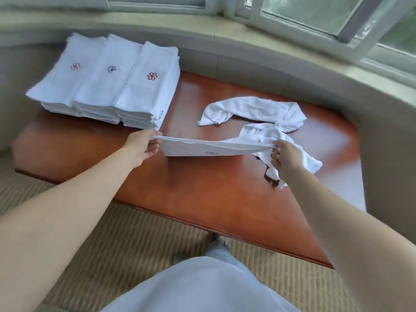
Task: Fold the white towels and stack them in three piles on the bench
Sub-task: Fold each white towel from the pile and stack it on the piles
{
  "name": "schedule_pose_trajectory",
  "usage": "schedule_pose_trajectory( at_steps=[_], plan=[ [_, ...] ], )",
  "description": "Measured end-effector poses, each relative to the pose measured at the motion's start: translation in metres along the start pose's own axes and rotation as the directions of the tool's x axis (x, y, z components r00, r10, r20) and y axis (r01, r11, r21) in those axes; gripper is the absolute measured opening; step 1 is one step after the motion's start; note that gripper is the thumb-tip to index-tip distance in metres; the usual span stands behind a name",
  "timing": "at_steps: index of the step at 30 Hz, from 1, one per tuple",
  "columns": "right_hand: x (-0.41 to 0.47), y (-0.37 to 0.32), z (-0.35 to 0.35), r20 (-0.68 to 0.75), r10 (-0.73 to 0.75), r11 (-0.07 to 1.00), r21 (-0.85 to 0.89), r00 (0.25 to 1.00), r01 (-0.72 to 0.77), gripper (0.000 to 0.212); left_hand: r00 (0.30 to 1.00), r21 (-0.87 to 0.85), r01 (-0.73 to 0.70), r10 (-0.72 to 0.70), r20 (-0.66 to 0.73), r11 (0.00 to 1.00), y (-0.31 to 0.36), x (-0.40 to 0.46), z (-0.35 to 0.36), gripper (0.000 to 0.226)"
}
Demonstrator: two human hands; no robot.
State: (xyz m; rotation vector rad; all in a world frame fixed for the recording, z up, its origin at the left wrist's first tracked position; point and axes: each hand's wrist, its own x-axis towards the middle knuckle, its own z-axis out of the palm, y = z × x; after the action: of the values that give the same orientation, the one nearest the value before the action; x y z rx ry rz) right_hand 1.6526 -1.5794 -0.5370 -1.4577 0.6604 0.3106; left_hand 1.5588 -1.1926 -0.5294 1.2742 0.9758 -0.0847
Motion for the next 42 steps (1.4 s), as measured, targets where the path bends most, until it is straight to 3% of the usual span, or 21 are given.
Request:
schedule_pose_trajectory(
  at_steps=[6, 12, 18, 21, 24, 28, 32, 34, 37, 40, 42],
  plan=[
    [-0.045, -0.090, 0.023, -0.024, -0.142, 0.938, 0.317, 0.990, 0.142, 0.004, 0.975, -0.322, -0.166, 0.203, 0.086, 0.932, 0.082, -0.048, 0.000, 0.016],
    [-0.042, -0.092, 0.035, 0.062, -0.080, 0.982, 0.177, 0.995, 0.068, 0.006, 0.987, -0.196, -0.153, 0.161, 0.024, 0.968, 0.078, -0.050, -0.001, 0.013],
    [-0.039, -0.096, 0.037, 0.117, -0.186, 0.956, 0.251, 0.976, 0.152, 0.006, 0.970, -0.273, -0.234, 0.241, -0.005, 0.933, 0.091, -0.046, -0.005, 0.014],
    [-0.041, -0.091, 0.030, 0.120, -0.225, 0.954, 0.230, 0.967, 0.193, 0.010, 0.966, -0.211, -0.257, 0.260, -0.015, 0.943, 0.085, -0.052, -0.008, 0.018],
    [-0.036, -0.058, 0.015, 0.097, -0.206, 0.976, 0.097, 0.974, 0.197, 0.011, 0.975, -0.037, -0.221, 0.221, -0.005, 0.974, 0.051, -0.058, -0.013, 0.020],
    [-0.018, 0.035, -0.018, 0.083, -0.073, 0.952, -0.290, 0.994, 0.094, 0.024, 0.998, 0.224, -0.052, 0.044, 0.043, 0.973, -0.040, -0.046, -0.024, 0.009],
    [-0.014, 0.127, -0.057, 0.105, 0.125, 0.794, -0.607, 0.987, -0.036, 0.021, 0.964, 0.404, 0.160, -0.231, 0.133, 0.901, -0.136, -0.035, -0.046, 0.030],
    [-0.022, 0.149, -0.071, 0.154, 0.214, 0.639, -0.769, 0.965, -0.019, 0.022, 0.935, 0.545, 0.188, -0.319, 0.157, 0.817, -0.167, -0.037, -0.057, 0.037],
    [-0.029, 0.162, -0.084, 0.189, 0.295, 0.377, -0.924, 0.937, 0.068, 0.028, 0.939, 0.735, 0.097, -0.306, 0.155, 0.671, -0.189, -0.042, -0.066, 0.030],
    [-0.021, 0.156, -0.087, 0.205, 0.237, 0.382, -0.918, 0.950, 0.103, 0.010, 0.950, 0.711, 0.084, -0.271, 0.154, 0.698, -0.185, -0.038, -0.067, 0.024],
    [-0.011, 0.143, -0.081, 0.247, 0.163, 0.419, -0.894, 0.955, 0.160, 0.010, 0.957, 0.672, 0.078, -0.243, 0.156, 0.736, -0.175, -0.031, -0.065, 0.019]
  ],
)
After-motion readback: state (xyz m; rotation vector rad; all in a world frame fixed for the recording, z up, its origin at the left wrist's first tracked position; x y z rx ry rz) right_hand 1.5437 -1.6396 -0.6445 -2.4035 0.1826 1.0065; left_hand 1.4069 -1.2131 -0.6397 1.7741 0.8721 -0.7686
